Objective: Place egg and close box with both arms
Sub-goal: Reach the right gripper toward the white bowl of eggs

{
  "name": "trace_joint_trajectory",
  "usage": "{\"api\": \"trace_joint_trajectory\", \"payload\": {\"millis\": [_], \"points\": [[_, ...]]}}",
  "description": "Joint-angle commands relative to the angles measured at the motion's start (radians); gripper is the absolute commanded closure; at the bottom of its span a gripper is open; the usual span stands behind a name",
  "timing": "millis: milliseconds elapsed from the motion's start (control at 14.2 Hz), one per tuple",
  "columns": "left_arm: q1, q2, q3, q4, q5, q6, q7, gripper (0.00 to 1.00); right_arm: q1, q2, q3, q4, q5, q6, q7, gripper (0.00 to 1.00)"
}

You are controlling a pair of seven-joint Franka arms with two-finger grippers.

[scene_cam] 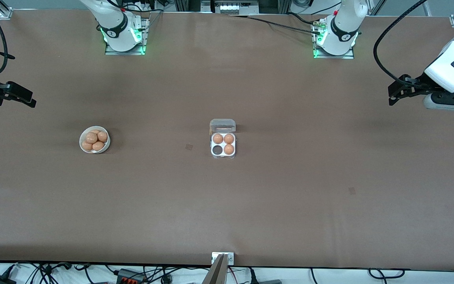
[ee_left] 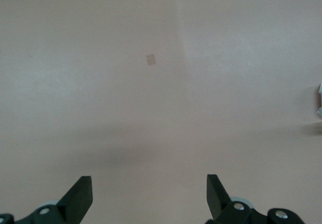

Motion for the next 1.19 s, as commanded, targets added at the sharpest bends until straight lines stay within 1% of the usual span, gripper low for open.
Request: {"api": "trace_joint_trajectory", "payload": {"millis": [0, 211, 491, 772, 1123], "points": [[-0.006, 0.01, -0.001, 0.027, 0.023, -0.019, 0.001, 0.0, 0.005, -0.026, -0.007, -0.015, -0.011, -0.011, -0.018, 0.0], [-0.006, 0.01, -0.002, 0.027, 0.025, -0.019, 0.001, 0.0, 0.007, -0.026, -0.007, -0.013, -0.014, -0.01, -0.018, 0.0], [-0.006, 0.01, -0.002, 0.027, 0.023, -0.019, 0.001, 0.0, 0.007, 0.015, -0.007, -0.016, -0.015, 0.003, -0.021, 0.0], [-0.006, 0.01, 0.001, 0.027, 0.023, -0.022, 0.001, 0.0, 0.011, 0.106, -0.004, -0.016, -0.035, 0.065, -0.023, 0.0], [-0.005, 0.01, 0.001, 0.027, 0.023, -0.022, 0.0, 0.0, 0.01, 0.256, -0.001, -0.021, -0.038, 0.128, -0.021, 0.0]]}}
